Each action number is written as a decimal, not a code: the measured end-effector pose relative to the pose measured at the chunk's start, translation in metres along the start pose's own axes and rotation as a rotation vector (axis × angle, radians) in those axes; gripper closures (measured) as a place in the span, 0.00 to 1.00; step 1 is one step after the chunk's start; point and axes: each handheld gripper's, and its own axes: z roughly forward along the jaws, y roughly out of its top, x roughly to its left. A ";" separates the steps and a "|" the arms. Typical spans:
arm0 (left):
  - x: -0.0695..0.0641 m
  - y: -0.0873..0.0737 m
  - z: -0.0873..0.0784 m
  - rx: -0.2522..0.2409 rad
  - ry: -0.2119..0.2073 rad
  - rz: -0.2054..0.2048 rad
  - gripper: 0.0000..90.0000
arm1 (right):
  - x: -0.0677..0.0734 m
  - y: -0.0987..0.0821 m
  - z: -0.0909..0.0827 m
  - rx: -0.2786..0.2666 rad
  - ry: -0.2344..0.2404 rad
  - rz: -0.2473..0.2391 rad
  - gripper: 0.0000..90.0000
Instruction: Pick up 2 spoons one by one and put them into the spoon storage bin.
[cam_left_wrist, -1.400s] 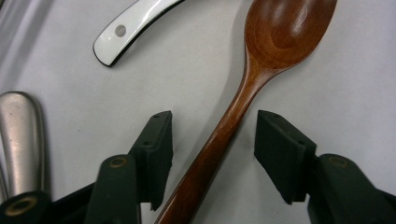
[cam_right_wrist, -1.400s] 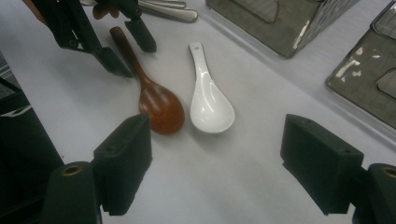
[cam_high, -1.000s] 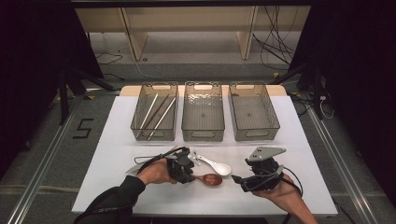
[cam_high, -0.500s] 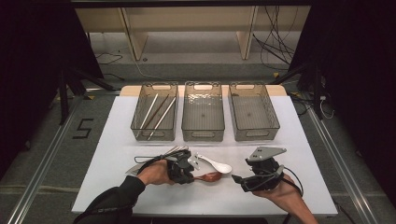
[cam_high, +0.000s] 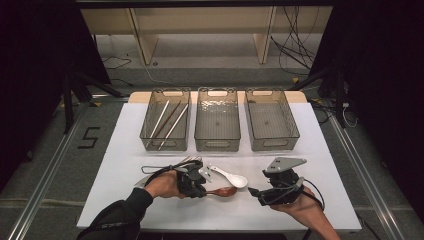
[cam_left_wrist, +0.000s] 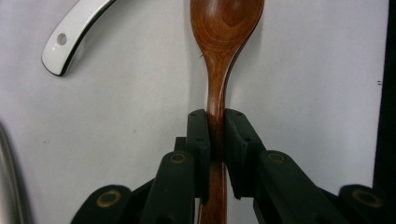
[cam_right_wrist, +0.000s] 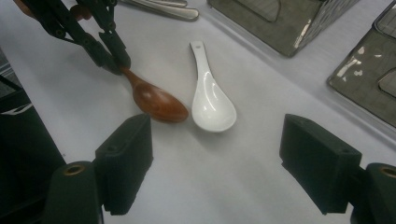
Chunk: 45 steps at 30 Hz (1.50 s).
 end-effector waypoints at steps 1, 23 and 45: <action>0.000 0.000 -0.001 0.000 -0.001 -0.002 0.89 | 0.000 0.000 0.000 0.001 0.000 0.001 0.29; 0.002 -0.003 -0.005 -0.024 -0.020 -0.089 0.89 | -0.001 -0.001 0.001 0.004 0.005 0.010 0.29; 0.021 -0.006 -0.059 -0.231 -0.006 -0.237 0.89 | -0.001 0.000 0.000 -0.001 0.004 0.016 0.29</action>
